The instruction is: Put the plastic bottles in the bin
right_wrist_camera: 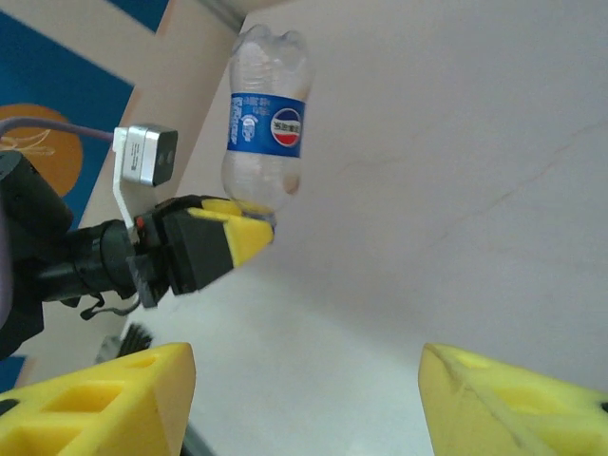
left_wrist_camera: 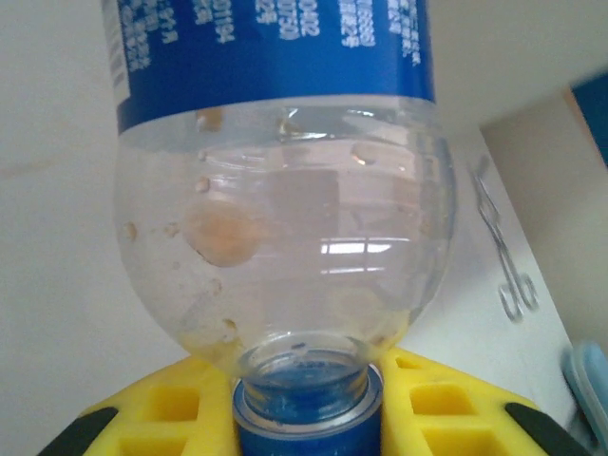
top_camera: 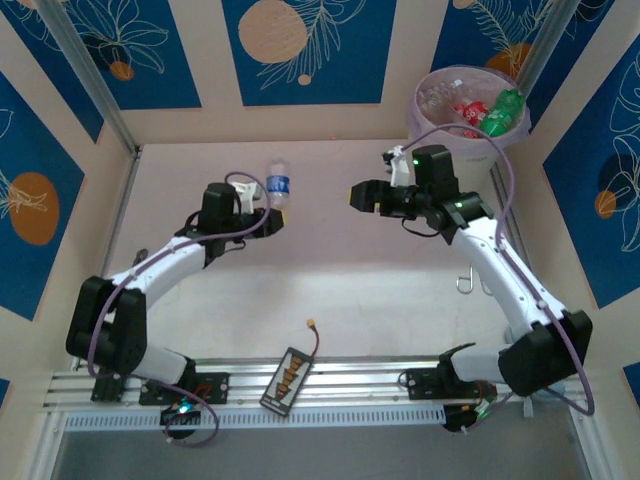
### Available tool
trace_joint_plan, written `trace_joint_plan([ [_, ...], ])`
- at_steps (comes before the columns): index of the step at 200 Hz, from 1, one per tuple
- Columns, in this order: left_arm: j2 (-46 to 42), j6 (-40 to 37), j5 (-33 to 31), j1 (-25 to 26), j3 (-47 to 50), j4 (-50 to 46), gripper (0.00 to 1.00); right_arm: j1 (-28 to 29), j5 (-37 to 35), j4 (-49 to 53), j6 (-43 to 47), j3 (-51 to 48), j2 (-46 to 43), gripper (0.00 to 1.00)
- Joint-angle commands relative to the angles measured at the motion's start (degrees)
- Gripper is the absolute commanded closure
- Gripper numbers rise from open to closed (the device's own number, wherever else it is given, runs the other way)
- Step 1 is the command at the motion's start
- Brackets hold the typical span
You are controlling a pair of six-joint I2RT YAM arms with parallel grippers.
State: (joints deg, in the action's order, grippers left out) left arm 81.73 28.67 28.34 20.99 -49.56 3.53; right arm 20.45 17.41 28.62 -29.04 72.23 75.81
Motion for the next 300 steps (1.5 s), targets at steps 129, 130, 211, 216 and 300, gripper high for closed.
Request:
trace_joint_plan([
  [129, -1.8, -0.9, 13.9, 9.6, 2.8, 8.6, 0.95, 8.5, 1.4, -17.7, -10.8, -5.0, 10.7, 0.23],
  [130, -1.8, -0.9, 13.9, 9.6, 2.8, 8.6, 0.95, 8.5, 1.3, -17.5, -10.7, -4.9, 10.7, 0.23],
  [211, -1.7, 0.7, 15.0, 11.9, 0.6, 9.8, 0.97, 8.2, 1.0, -20.6, -12.6, -5.6, 10.3, 0.37],
  [216, -1.8, 0.8, 15.0, 12.1, 0.6, 10.1, 0.96, 8.1, 0.9, -20.8, -12.8, -5.8, 10.0, 0.38],
  [300, 0.0, 4.0, 15.2, 12.4, -0.2, 14.7, 0.64, 6.5, 1.0, -21.4, -12.4, -7.1, 7.5, 0.58],
])
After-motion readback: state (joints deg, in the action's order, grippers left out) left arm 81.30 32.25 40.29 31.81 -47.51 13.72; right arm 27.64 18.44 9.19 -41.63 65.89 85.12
